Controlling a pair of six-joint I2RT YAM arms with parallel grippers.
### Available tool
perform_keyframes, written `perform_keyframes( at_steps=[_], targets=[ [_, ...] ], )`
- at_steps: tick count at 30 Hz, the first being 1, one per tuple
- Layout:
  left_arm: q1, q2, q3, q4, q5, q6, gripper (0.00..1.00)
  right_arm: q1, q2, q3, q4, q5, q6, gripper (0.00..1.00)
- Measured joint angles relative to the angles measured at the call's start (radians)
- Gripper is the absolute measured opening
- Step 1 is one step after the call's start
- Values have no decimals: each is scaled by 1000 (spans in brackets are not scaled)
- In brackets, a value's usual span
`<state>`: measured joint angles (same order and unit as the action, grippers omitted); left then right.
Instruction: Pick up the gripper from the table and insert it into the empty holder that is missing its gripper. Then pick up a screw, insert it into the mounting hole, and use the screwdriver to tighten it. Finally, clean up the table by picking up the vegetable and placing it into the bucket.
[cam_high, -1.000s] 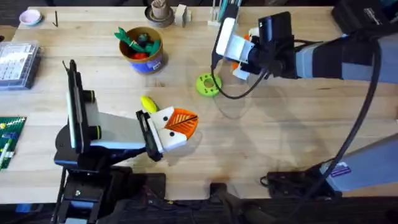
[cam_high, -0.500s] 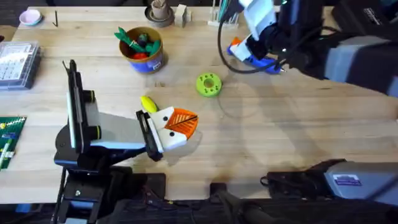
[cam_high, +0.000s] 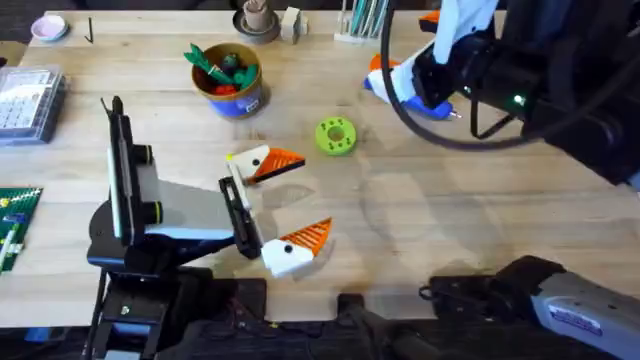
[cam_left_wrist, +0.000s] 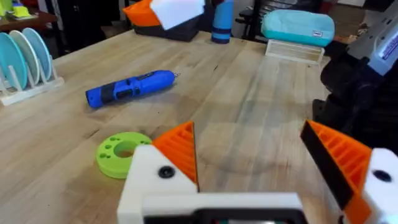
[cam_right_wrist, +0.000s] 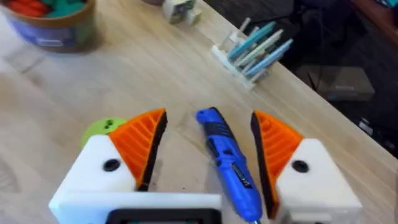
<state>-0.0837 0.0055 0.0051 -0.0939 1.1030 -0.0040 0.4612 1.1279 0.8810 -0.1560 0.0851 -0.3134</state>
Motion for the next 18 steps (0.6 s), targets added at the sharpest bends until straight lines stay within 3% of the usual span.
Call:
perform_keyframes(
  at_steps=[1, 2, 7, 9, 10, 15, 16, 18],
  targets=[
    [0, 0, 0, 0, 0, 0, 989, 16, -15, 0, -13, 0, 1, 850],
    [0, 0, 0, -1, 0, -3, 890, 33, -30, 0, -24, 0, 3, 849],
    [0, 0, 0, 0, 0, -3, 98, 99, -88, 0, -36, 0, 4, 850],
    [0, 0, 0, 0, 0, 0, 15, 122, -107, 0, -36, 0, 4, 849],
    [0, 0, 0, 0, 0, 3, 78, 134, -116, 0, -36, 0, 5, 850],
    [0, 0, 0, 0, 0, 3, 849, 188, -157, 0, -38, -1, 7, 851],
    [0, 0, 0, 0, 0, -1, 957, 199, -163, 0, -38, 0, 7, 851],
    [0, 0, 0, 0, 0, 0, 991, 216, -170, 0, -39, 0, 7, 851]
  ],
)
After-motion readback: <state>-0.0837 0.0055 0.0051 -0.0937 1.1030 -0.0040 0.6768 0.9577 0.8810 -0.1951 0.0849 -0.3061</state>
